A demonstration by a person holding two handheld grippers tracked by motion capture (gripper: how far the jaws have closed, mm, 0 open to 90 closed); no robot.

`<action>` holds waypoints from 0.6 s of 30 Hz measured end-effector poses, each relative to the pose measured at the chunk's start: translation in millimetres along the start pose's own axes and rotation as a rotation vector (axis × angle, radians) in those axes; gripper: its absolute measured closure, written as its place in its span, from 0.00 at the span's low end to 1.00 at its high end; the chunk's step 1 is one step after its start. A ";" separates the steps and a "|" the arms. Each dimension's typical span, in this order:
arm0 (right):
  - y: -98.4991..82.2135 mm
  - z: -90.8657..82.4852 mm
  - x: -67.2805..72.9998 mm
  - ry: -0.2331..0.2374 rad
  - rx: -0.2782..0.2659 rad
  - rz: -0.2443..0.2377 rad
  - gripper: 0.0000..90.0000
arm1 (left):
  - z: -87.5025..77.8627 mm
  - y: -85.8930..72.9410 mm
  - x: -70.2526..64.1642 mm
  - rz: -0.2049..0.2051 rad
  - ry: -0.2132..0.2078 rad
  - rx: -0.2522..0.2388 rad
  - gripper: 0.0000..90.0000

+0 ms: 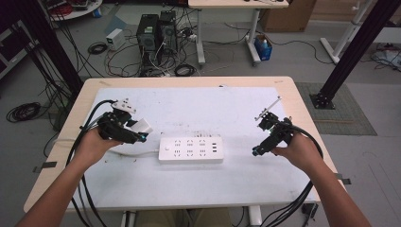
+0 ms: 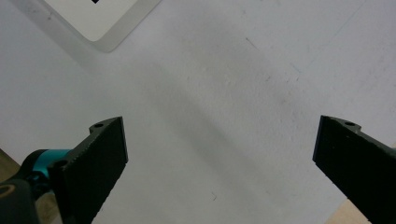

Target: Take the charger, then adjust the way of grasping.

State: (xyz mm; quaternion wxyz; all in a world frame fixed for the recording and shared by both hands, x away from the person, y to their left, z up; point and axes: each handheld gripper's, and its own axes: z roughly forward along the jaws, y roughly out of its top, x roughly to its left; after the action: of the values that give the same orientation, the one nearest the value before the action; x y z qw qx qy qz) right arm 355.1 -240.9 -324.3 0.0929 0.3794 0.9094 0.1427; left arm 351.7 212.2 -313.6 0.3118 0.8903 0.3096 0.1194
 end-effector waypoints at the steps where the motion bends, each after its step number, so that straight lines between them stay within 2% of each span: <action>1: 0.0 0.0 0.0 0.000 0.000 0.000 0.03 | 0.0 0.0 0.0 0.000 0.000 0.000 0.47; 12: -3.7 -7.1 3.7 0.000 -0.036 0.007 0.03 | -2.1 6.5 -15.7 0.031 -0.026 -0.013 0.47; 15: -3.3 -7.3 8.8 0.009 -0.041 -0.001 0.03 | -2.4 10.8 -19.4 0.051 -0.039 -0.015 0.47; 18: -2.1 -8.6 11.5 0.016 -0.054 0.014 0.03 | -2.6 14.1 -21.6 0.076 -0.049 -0.018 0.47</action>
State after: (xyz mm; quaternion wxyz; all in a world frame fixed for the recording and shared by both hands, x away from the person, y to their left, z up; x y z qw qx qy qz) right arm 343.3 -235.7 -317.6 0.0952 0.3818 0.9033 0.1709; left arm 340.5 191.3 -303.2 0.3226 0.9011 0.2669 0.1122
